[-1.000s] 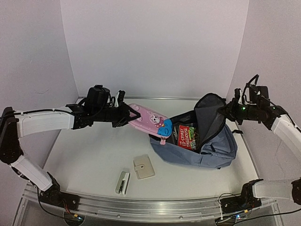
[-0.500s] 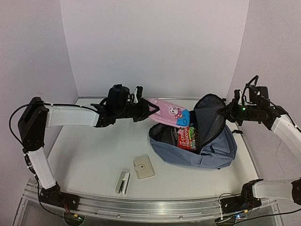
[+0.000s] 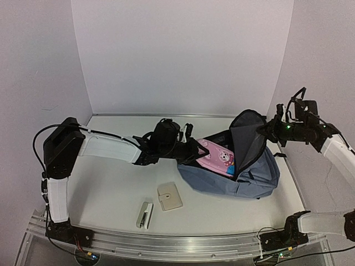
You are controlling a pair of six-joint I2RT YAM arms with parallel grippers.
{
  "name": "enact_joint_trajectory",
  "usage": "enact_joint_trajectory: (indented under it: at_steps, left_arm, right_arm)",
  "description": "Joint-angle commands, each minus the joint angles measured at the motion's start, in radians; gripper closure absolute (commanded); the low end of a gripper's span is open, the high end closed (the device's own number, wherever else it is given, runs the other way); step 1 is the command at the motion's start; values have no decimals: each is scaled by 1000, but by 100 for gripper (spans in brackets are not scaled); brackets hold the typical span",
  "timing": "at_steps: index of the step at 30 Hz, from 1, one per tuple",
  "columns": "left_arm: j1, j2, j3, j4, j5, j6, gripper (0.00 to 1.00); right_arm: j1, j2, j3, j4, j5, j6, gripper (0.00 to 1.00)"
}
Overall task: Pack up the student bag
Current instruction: Place the stationery in the student bag.
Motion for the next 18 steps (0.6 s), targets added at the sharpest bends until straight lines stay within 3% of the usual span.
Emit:
enact_joint_trajectory:
  at_steps: [1,9,13,18]
  left_arm:
    - [-36,88,124,31,10,-17,100]
    - [-79,252,362,-79,4,49,93]
    - [-82,260,401,-183,-22,108,79]
    - [-82,156,355,-327,-140,223,53]
  right_arm:
    - [-5,-18,60,50,-18,2,100]
    - [-5,-32,61,51,-30,8,100]
    - [-4,-38,62,50,-32,6,100]
    - [-5,-44,61,50,-31,7,100]
